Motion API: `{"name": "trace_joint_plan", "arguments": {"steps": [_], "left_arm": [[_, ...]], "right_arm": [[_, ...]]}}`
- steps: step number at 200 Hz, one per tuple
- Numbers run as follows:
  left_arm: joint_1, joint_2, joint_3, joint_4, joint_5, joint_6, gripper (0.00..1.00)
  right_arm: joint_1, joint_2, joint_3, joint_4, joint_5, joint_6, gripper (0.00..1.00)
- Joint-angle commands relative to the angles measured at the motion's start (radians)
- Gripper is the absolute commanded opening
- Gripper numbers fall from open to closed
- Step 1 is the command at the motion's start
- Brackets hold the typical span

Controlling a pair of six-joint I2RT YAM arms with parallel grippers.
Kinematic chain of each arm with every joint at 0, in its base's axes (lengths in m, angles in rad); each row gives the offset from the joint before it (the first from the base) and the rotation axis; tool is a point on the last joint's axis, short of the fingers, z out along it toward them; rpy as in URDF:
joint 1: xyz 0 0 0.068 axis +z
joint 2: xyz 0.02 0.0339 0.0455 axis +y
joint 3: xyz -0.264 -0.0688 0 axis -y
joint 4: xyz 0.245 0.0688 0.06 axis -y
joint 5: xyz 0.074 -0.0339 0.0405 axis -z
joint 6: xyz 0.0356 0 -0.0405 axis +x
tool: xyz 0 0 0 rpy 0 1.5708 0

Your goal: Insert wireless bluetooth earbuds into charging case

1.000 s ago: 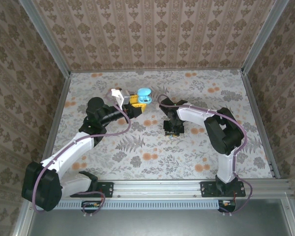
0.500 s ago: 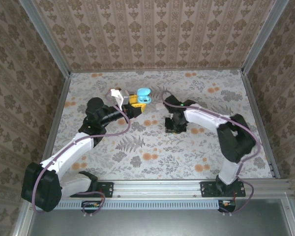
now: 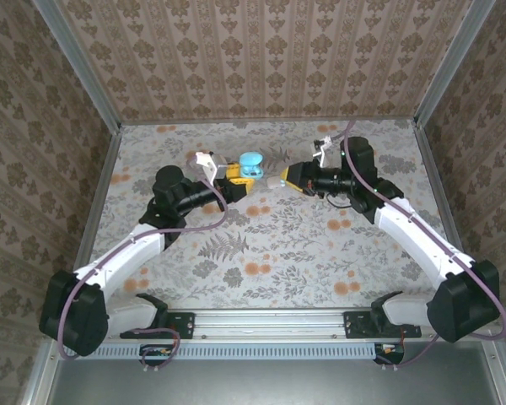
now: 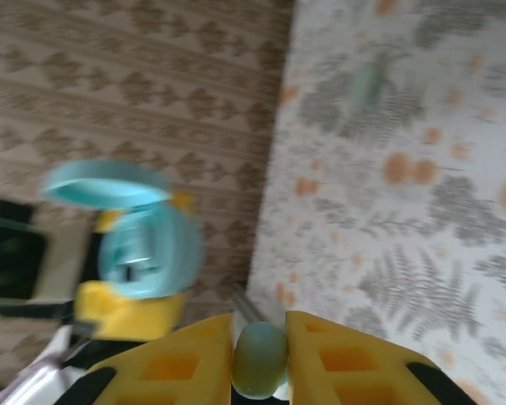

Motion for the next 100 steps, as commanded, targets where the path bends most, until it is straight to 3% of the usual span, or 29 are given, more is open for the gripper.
{"name": "trace_joint_plan", "arguments": {"steps": [1, 38, 100], "left_arm": [[-0.017, 0.017, 0.044, 0.049, 0.010, 0.006, 0.27], [-0.045, 0.043, 0.059, 0.057, 0.011, 0.039, 0.27], [-0.063, 0.045, 0.067, 0.043, 0.001, 0.063, 0.27]], "right_arm": [[0.006, -0.038, 0.022, 0.139, -0.089, 0.085, 0.24], [0.077, -0.031, 0.106, 0.054, 0.001, -0.031, 0.25], [0.127, 0.018, 0.149, 0.047, 0.085, -0.062, 0.25]]}}
